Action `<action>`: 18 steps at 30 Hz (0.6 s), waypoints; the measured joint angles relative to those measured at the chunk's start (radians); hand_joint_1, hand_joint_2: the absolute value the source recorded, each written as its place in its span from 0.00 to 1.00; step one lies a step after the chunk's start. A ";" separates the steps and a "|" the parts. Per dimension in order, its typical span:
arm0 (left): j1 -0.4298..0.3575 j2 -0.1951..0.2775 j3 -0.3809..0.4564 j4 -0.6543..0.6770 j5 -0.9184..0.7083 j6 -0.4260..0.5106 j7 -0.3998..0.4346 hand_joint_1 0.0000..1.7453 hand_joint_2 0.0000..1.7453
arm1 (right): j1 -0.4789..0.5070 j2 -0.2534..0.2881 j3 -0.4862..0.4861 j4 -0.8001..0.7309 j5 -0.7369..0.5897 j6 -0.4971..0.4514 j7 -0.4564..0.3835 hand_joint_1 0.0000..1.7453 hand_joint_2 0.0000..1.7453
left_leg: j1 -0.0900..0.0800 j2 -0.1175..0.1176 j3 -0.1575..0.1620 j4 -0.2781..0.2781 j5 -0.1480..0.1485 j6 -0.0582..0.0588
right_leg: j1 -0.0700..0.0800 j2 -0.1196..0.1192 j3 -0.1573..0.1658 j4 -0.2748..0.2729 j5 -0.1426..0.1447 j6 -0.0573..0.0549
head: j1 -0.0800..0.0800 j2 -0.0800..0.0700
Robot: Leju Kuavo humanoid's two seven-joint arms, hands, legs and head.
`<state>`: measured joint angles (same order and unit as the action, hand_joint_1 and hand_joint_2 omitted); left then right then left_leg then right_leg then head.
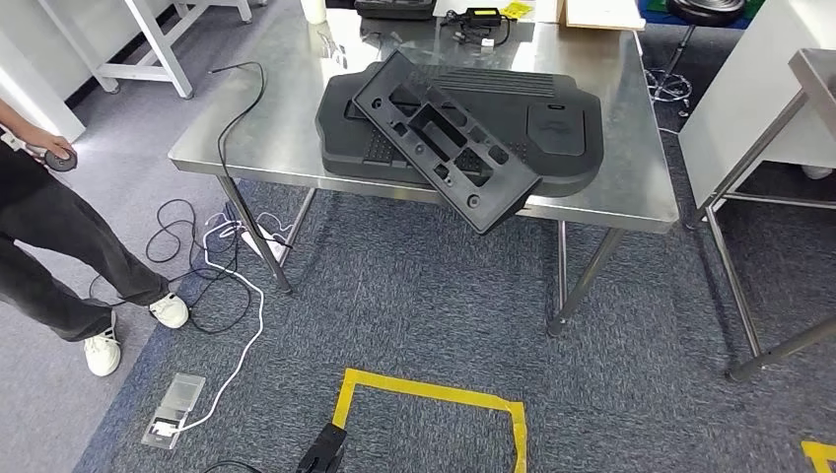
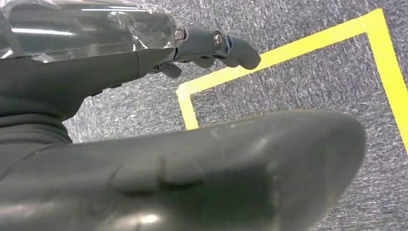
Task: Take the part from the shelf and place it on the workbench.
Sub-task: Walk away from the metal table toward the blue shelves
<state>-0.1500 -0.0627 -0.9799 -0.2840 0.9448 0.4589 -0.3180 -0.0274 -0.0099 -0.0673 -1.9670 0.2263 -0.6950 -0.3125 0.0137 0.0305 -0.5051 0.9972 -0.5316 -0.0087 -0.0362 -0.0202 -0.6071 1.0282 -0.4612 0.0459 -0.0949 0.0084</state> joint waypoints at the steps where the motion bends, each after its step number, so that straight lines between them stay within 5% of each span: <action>1: 0.000 0.000 0.000 0.000 0.000 0.002 0.000 0.00 0.00 | 0.000 -0.002 0.001 0.000 -0.002 0.000 0.001 0.00 0.00 | -0.001 0.001 0.000 0.004 -0.004 -0.006 | 0.005 0.004 -0.001 0.002 -0.008 -0.009 | -0.001 0.000; 5: -0.002 -0.001 0.000 0.001 0.000 0.004 -0.001 0.00 0.00 | 0.000 -0.007 0.003 -0.001 -0.007 0.000 0.002 0.00 0.00 | 0.008 -0.001 -0.008 0.051 -0.042 -0.022 | 0.011 0.022 0.002 0.004 -0.015 -0.042 | -0.008 0.000; 8: 0.000 -0.001 0.000 0.001 0.001 0.004 -0.001 0.00 0.00 | -0.001 -0.008 0.004 -0.001 -0.008 0.000 0.002 0.00 0.00 | 0.004 -0.014 -0.106 0.245 -0.127 -0.018 | 0.019 0.035 0.005 0.004 -0.018 -0.052 | -0.011 0.000; 10: 0.003 -0.001 0.000 0.001 0.002 0.004 -0.001 0.00 0.00 | -0.001 -0.009 0.005 -0.001 -0.008 0.000 0.001 0.00 0.00 | -0.003 -0.019 -0.154 0.315 -0.129 -0.007 | 0.027 0.050 0.008 0.004 -0.021 -0.057 | -0.012 0.000; 11: 0.004 -0.001 0.000 0.001 0.003 0.005 -0.001 0.00 0.00 | -0.001 -0.009 0.005 -0.001 -0.007 0.000 0.000 0.00 0.00 | -0.008 -0.023 -0.152 0.293 -0.100 0.001 | 0.030 0.056 0.012 0.004 -0.022 -0.059 | -0.012 0.000; 14: 0.004 -0.001 0.000 0.001 0.005 0.006 -0.001 0.00 0.00 | -0.001 -0.009 0.007 -0.001 0.020 0.000 -0.005 0.00 0.00 | -0.026 -0.044 -0.083 0.103 0.014 0.029 | 0.034 0.072 0.024 0.004 -0.029 -0.063 | -0.010 0.000; 18: 0.002 -0.001 0.000 0.001 0.009 0.010 -0.002 0.00 0.00 | 0.000 -0.009 0.007 -0.001 0.047 0.000 -0.003 0.00 0.00 | -0.033 -0.052 -0.061 0.030 0.031 0.037 | 0.031 0.082 0.021 0.000 -0.028 -0.047 | -0.012 0.000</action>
<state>-0.1480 -0.0635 -0.9798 -0.2826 0.9534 0.4688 -0.3198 -0.0272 -0.0189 -0.0603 -1.9680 0.2730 -0.6950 -0.3158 -0.0195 -0.0214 -0.5656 1.0270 -0.5007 0.0284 -0.0055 0.0623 -0.5858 1.0284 -0.4892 -0.0008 -0.1065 0.0087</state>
